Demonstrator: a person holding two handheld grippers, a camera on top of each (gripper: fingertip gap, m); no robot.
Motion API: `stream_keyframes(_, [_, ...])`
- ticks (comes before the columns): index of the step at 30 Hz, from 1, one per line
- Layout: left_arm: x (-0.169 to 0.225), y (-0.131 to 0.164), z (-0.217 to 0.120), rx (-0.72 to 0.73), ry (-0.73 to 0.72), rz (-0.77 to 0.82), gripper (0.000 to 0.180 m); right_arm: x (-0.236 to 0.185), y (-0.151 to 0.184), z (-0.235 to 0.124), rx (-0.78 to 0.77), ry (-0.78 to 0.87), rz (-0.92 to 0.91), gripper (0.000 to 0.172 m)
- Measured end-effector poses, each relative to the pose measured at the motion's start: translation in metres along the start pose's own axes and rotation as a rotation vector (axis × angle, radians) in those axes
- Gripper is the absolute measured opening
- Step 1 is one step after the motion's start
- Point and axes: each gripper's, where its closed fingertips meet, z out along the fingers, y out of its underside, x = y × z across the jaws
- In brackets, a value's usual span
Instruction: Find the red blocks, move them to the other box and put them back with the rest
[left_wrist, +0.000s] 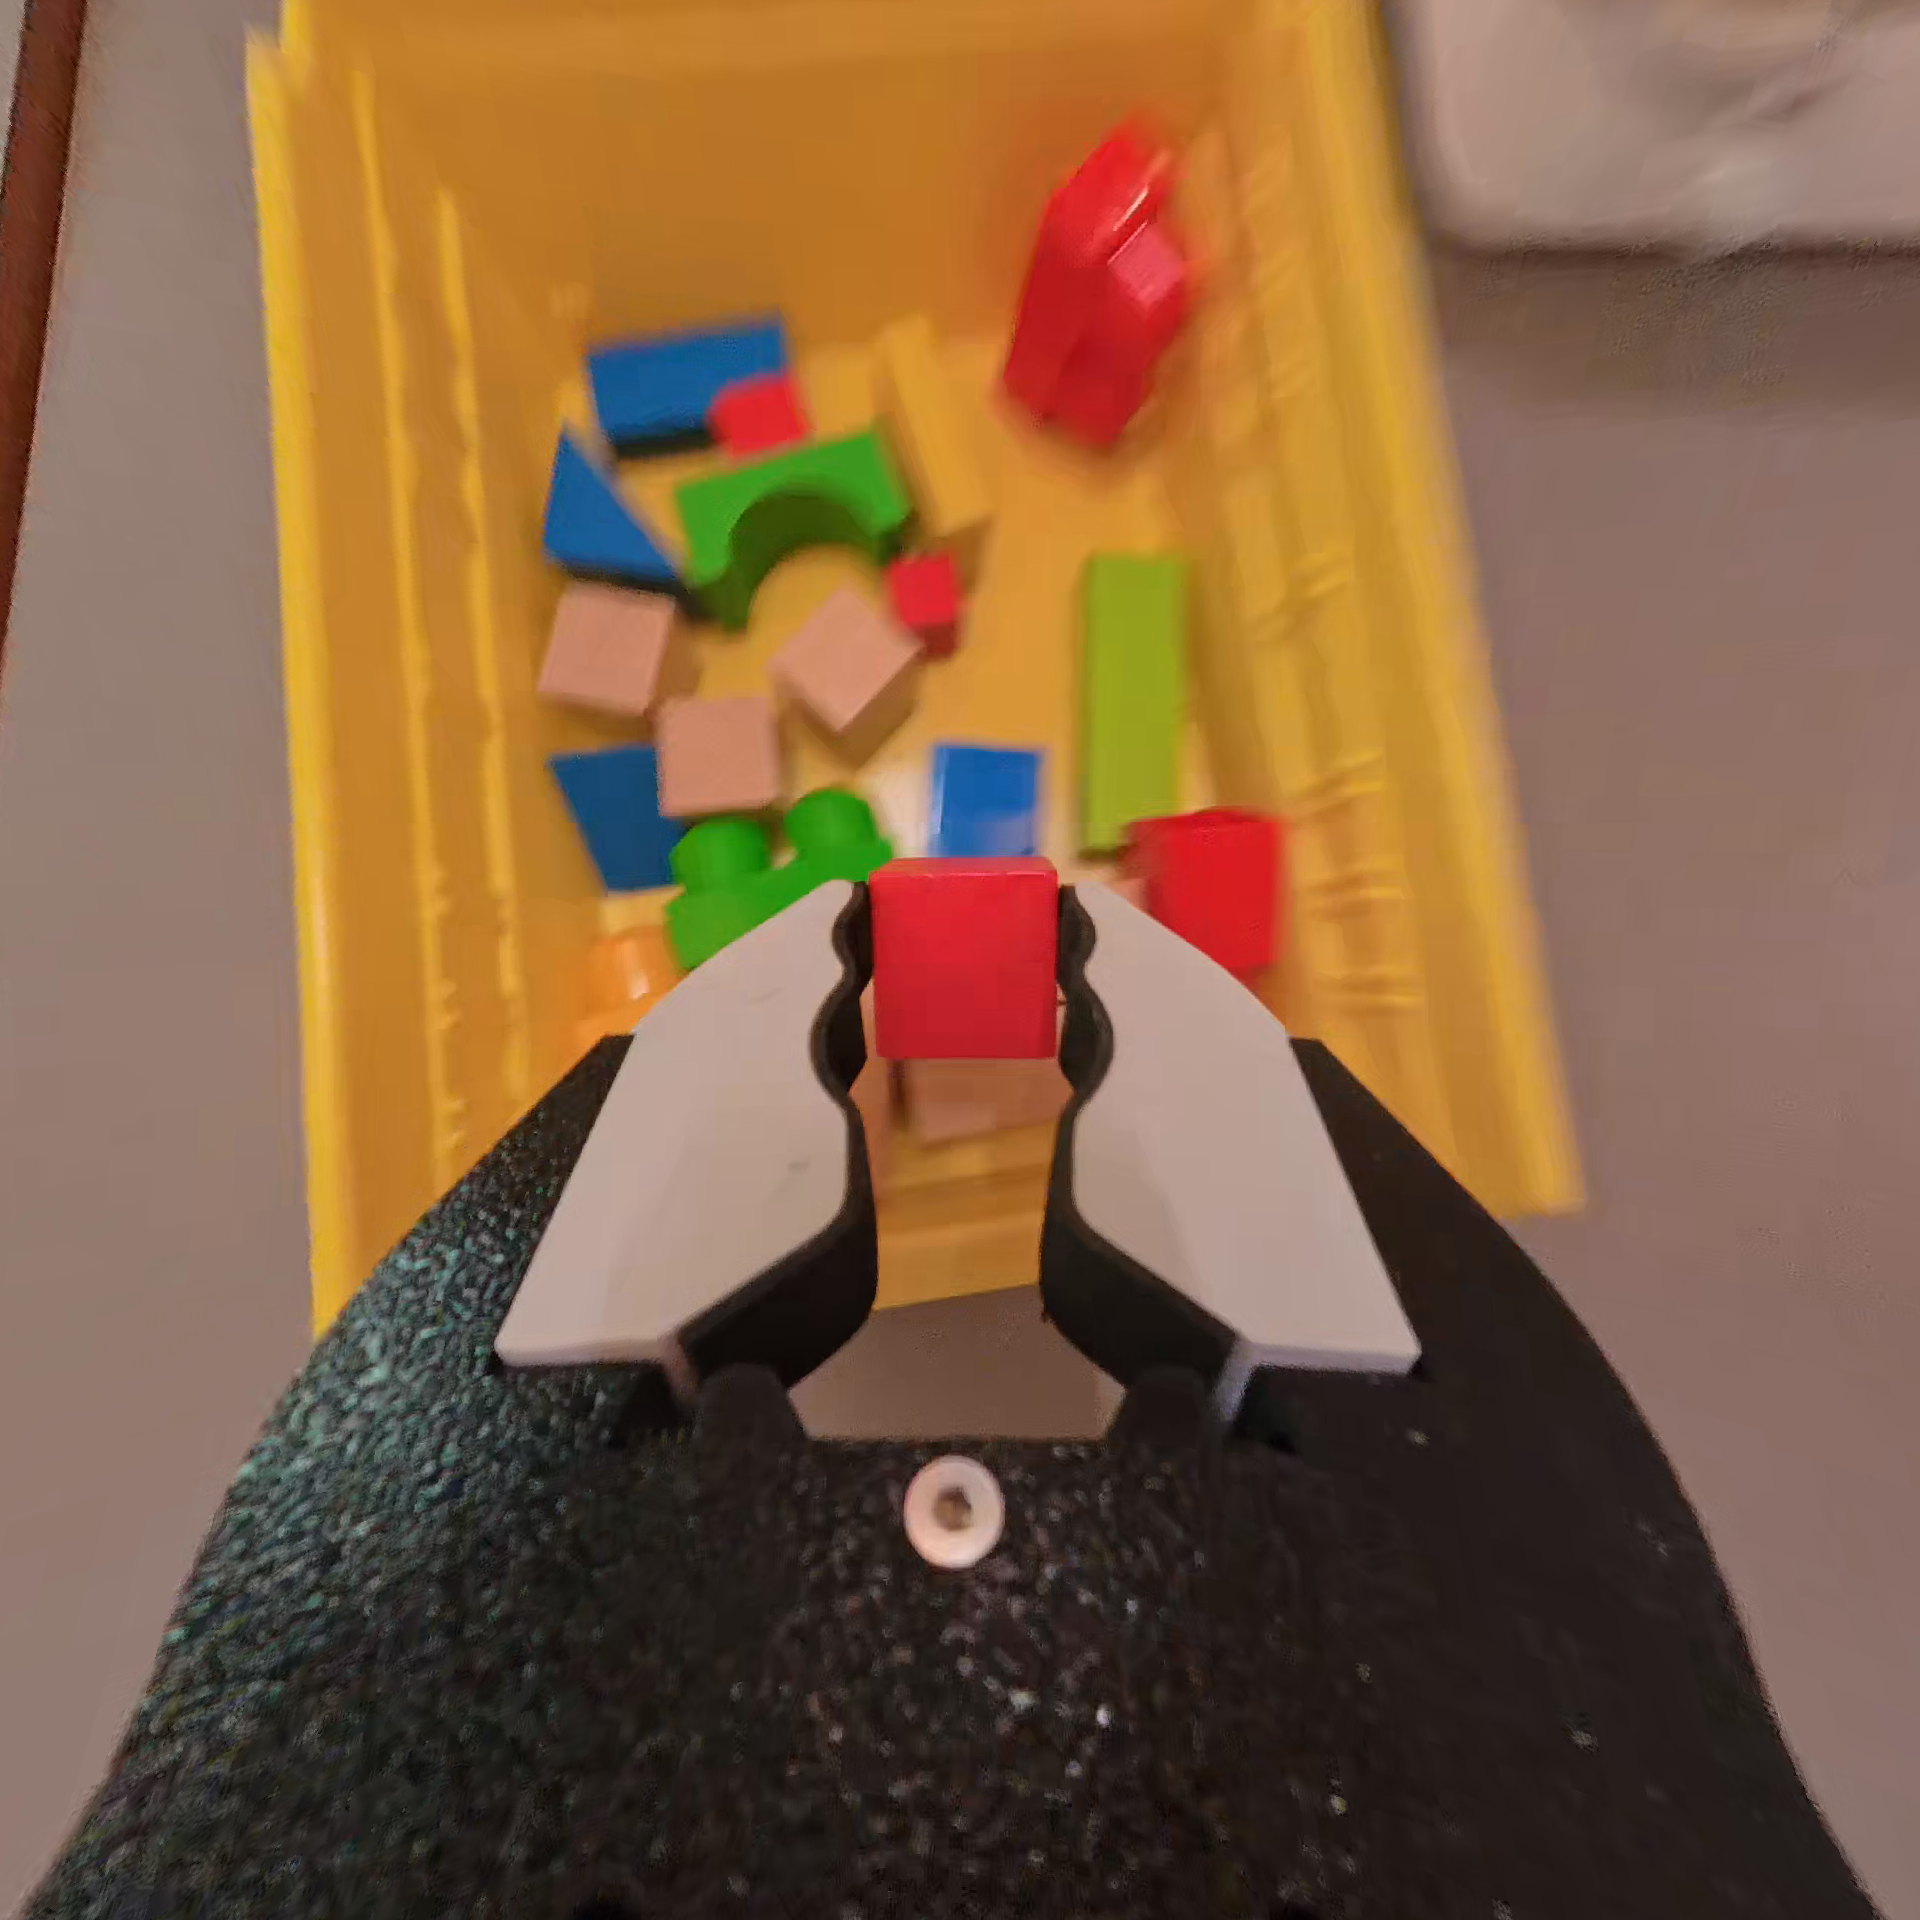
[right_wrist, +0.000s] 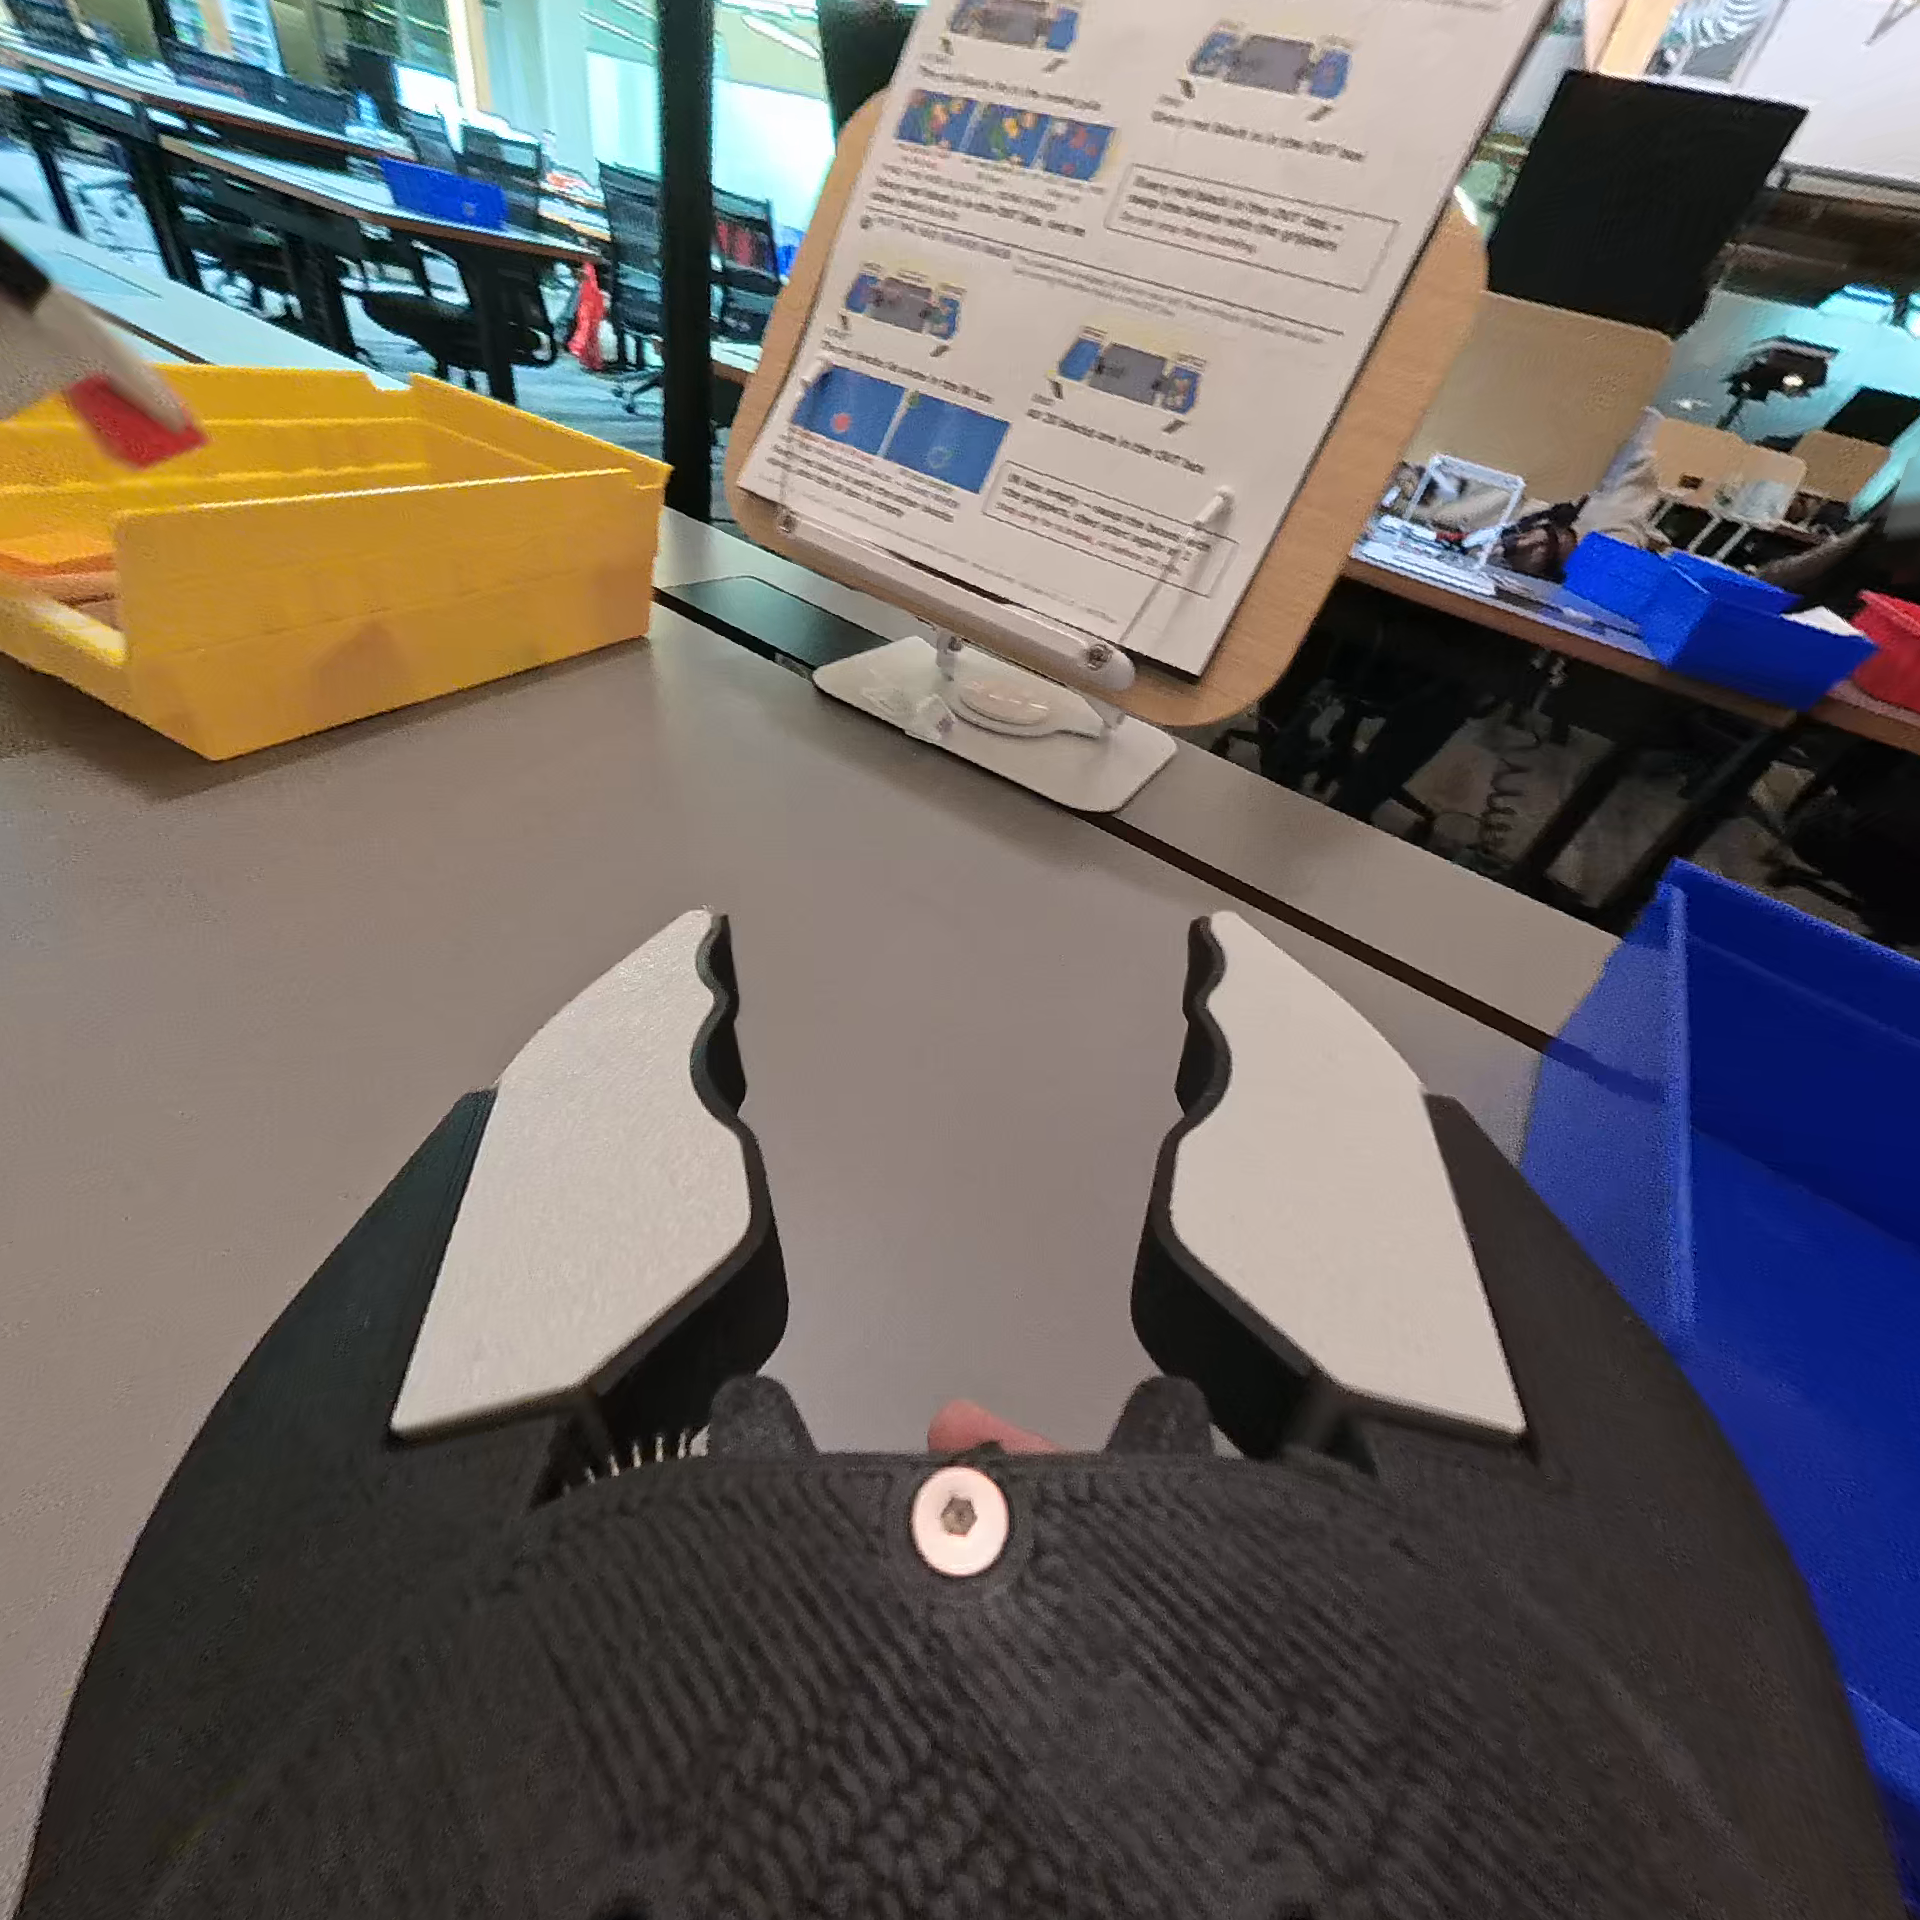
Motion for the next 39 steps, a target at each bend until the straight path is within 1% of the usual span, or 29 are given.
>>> stream_keyframes(2, [0.049,-0.025,-0.033,0.181,0.2,-0.003,0.033,-0.014,-0.002,0.003,0.028,-0.066,-0.011,0.084])
stream_keyframes(3, [0.081,-0.032,-0.05,0.257,0.339,0.013,0.033,-0.022,-0.005,0.005,0.047,-0.096,-0.017,0.084])
stream_keyframes(5, [0.147,-0.035,-0.08,0.377,0.622,0.071,0.033,-0.04,-0.014,0.006,0.097,-0.166,-0.045,0.083])
stream_keyframes(6, [0.178,-0.031,-0.09,0.398,0.751,0.085,0.033,-0.051,-0.019,0.005,0.128,-0.206,-0.076,0.083])
stream_keyframes(7, [0.207,-0.024,-0.097,0.388,0.876,0.09,0.033,-0.061,-0.025,0.004,0.155,-0.241,-0.121,0.082])
stream_keyframes(9, [0.26,-0.007,-0.107,0.336,1.093,0.083,0.033,-0.081,-0.034,0.001,0.195,-0.306,-0.251,0.074])
stream_keyframes(11, [0.305,0.014,-0.113,0.247,1.281,0.088,0.033,-0.094,-0.044,-0.003,0.224,-0.326,-0.374,0.074])
stream_keyframes(13, [0.337,0.03,-0.114,0.163,1.414,0.08,0.033,-0.101,-0.053,-0.006,0.255,-0.344,-0.457,0.07])
stream_keyframes(16, [0.364,0.044,-0.116,0.079,1.537,0.051,0.033,-0.103,-0.057,-0.009,0.276,-0.368,-0.469,0.062])
stream_keyframes(18, [0.373,0.049,-0.117,0.046,1.573,0.042,0.033,-0.104,-0.057,-0.014,0.297,-0.381,-0.481,0.051])
stream_keyframes(19, [0.376,0.052,-0.116,0.031,1.578,0.045,0.033,-0.103,-0.056,-0.015,0.294,-0.381,-0.495,0.039])
stream_keyframes(20, [0.377,0.054,-0.115,0.018,1.576,0.047,0.033,-0.102,-0.053,-0.015,0.281,-0.379,-0.509,0.034])
stream_keyframes(23, [0.378,0.055,-0.111,0.009,1.561,0.04,0.033,-0.101,-0.05,-0.013,0.252,-0.398,-0.499,0.034])
stream_keyframes(24, [0.378,0.052,-0.108,0.02,1.535,0.033,0.033,-0.097,-0.049,-0.012,0.239,-0.393,-0.49,0.034])
stream_keyframes(25, [0.376,0.049,-0.102,0.045,1.488,0.032,0.035,-0.089,-0.049,-0.01,0.222,-0.372,-0.477,0.034])
stream_keyframes(26, [0.372,0.045,-0.093,0.078,1.418,0.036,0.044,-0.075,-0.05,-0.009,0.205,-0.331,-0.453,0.034])
stream_keyframes(27, [0.366,0.041,-0.085,0.116,1.339,0.052,0.052,-0.055,-0.051,-0.009,0.175,-0.28,-0.414,0.034])
stream_keyframes(28, [0.358,0.038,-0.077,0.155,1.261,0.079,0.055,-0.028,-0.05,-0.01,0.125,-0.219,-0.362,0.034])
stream_keyframes(30, [0.341,0.035,-0.065,0.221,1.124,0.137,0.057,0.04,-0.037,-0.016,-0.028,-0.054,-0.245,0.034])
stream_keyframes(33, [0.321,0.038,-0.056,0.271,1.001,0.195,0.056,0.15,0.003,-0.039,-0.308,0.239,-0.143,0.034])
stream_keyframes(34, [0.317,0.041,-0.054,0.275,0.98,0.203,0.056,0.178,0.019,-0.047,-0.408,0.292,-0.125,0.035])
stream_keyframes(36, [0.313,0.047,-0.049,0.264,0.959,0.21,0.054,0.218,0.055,-0.055,-0.592,0.332,-0.073,0.034])
stream_keyframes(39, [0.31,0.06,-0.039,0.205,0.945,0.223,0.054,0.253,0.099,-0.064,-0.813,0.353,-0.019,0.034])
